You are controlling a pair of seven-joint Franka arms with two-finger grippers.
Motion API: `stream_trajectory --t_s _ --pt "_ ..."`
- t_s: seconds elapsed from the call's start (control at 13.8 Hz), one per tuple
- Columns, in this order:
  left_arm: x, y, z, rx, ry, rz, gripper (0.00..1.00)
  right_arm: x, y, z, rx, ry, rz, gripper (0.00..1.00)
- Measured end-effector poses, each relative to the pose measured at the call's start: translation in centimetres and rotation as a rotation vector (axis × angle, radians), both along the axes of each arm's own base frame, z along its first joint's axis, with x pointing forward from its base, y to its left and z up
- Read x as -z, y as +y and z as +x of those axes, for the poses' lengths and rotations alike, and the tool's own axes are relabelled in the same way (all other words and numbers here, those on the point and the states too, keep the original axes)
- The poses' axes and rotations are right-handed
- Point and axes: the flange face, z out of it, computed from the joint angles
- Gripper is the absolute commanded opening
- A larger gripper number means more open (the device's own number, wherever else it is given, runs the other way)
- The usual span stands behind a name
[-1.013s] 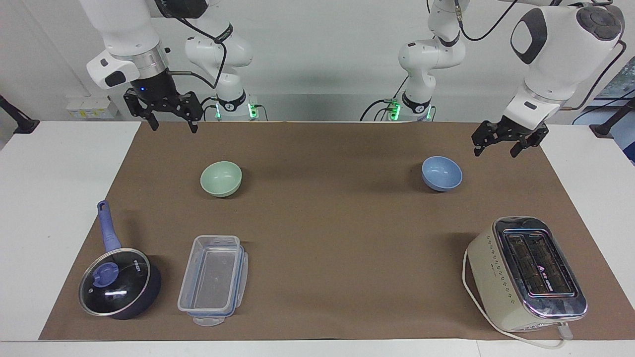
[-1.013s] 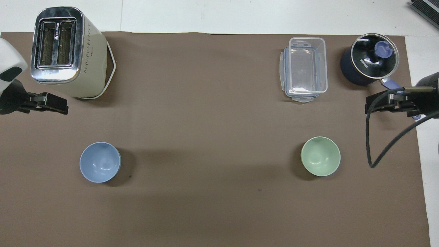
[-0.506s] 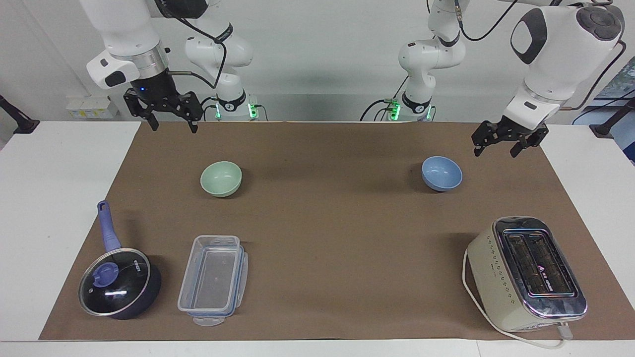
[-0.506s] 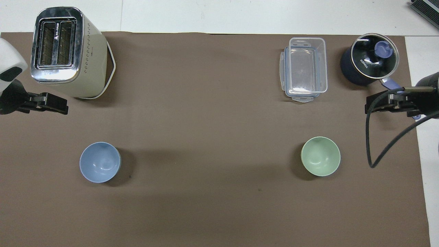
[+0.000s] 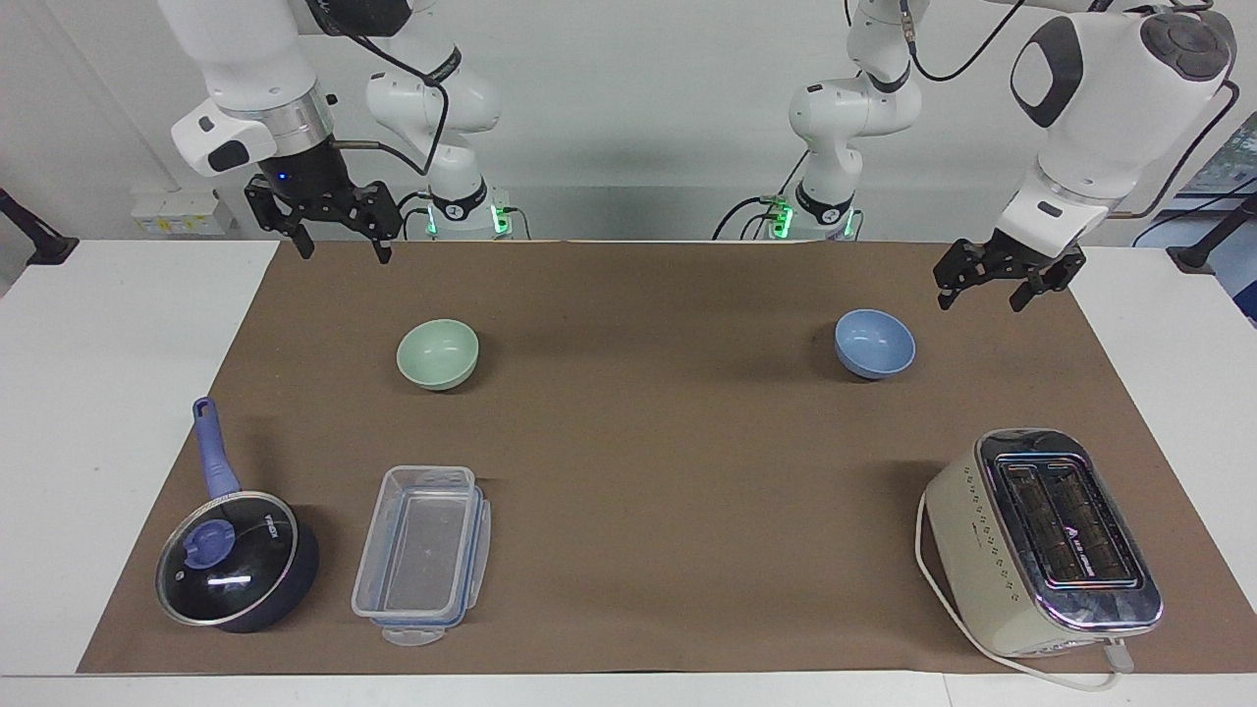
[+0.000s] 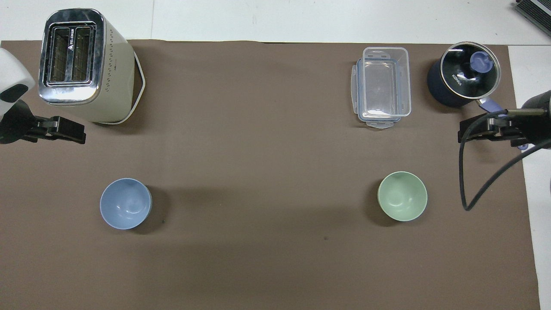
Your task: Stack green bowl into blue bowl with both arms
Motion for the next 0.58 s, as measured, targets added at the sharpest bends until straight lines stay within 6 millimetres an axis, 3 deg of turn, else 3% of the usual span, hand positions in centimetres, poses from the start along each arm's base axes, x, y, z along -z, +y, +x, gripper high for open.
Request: stream_trajectory --t_s 0.22,0.58 --pt "1.5 0.4 -0.2 -0.011 0.019 0.002 1.00 0.0 0.0 0.0 0.000 0.000 0.000 1.00" --pt "5.8 2.0 -1.5 -0.042 0.012 0.008 1.00 0.0 0.0 0.0 0.000 0.000 0.000 1.00"
